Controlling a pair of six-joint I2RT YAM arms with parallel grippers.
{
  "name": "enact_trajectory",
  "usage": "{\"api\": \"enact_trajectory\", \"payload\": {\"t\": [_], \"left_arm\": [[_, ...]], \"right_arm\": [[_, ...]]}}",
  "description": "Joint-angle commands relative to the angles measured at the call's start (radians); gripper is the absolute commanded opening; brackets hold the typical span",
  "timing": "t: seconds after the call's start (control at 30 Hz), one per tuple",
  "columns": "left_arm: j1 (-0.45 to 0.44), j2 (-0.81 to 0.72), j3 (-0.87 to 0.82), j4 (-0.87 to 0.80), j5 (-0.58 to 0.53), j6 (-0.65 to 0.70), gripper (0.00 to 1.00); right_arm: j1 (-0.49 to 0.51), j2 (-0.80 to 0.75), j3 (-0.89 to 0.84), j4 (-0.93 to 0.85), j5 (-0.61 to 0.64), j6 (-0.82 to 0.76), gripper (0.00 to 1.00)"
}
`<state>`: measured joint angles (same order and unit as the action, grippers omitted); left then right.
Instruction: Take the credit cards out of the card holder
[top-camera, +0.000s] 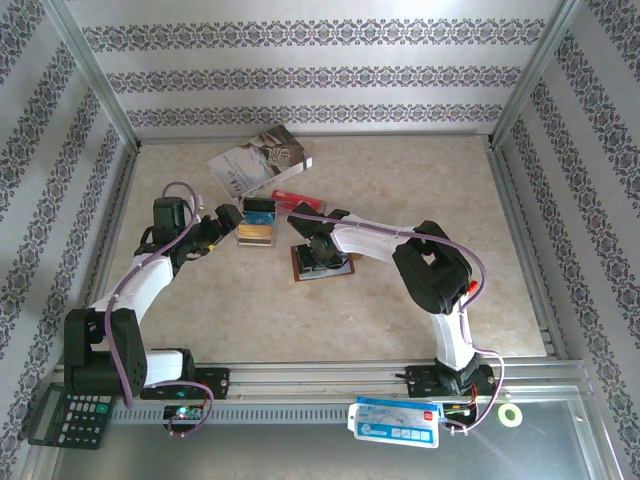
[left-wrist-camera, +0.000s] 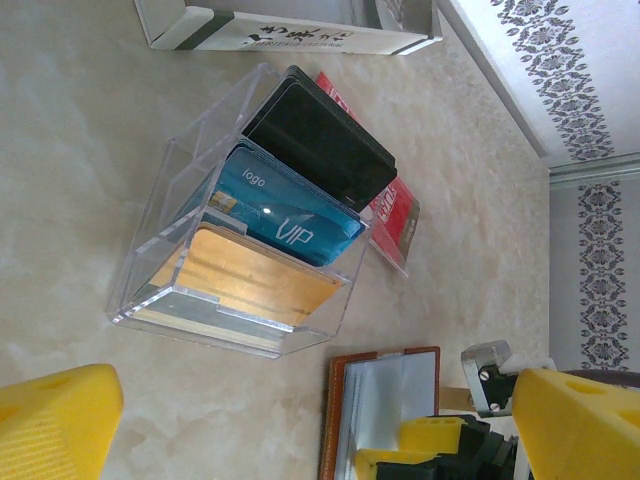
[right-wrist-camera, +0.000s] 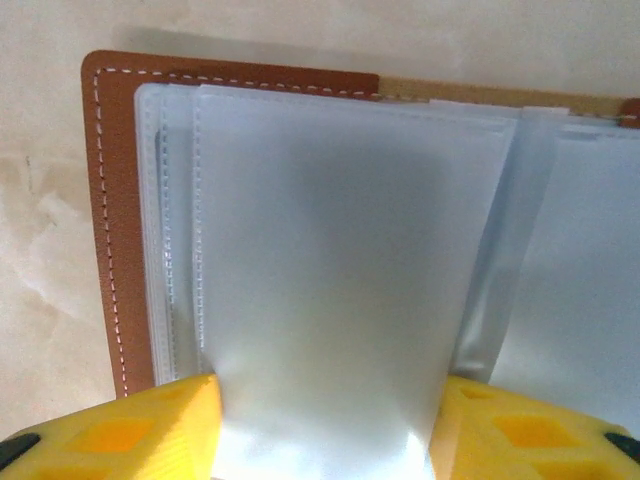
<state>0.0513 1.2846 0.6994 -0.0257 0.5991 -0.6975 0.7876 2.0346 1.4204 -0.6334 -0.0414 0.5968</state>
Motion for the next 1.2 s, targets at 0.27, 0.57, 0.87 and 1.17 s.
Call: {"api": "enact_trajectory", "payload": {"t": [0.27, 0.57, 0.87, 1.17], "left_arm": [[-0.04, 0.043, 0.017, 0.026, 0.06, -0.004, 1.0], [-0.128, 0.066, 0.014, 0.029, 0.027, -0.019, 0.97], [-0.25, 0.111, -0.023, 0.112, 0.0, -0.137, 0.69], [-0.373, 0.202, -0.061, 0.187, -0.023, -0.261, 0.37]], "right_arm": [[-0.02, 0.054, -0.052, 0.03, -0.009, 0.01, 0.35], [-0.027, 0.013, -0.082, 0.096, -0.077, 0.039, 0.26], [-0.034, -0.024, -0.133, 0.175, -0.103, 0.121, 0.17], [-0.038, -0.013, -0.147, 0.19, -0.114, 0.128, 0.17]]}}
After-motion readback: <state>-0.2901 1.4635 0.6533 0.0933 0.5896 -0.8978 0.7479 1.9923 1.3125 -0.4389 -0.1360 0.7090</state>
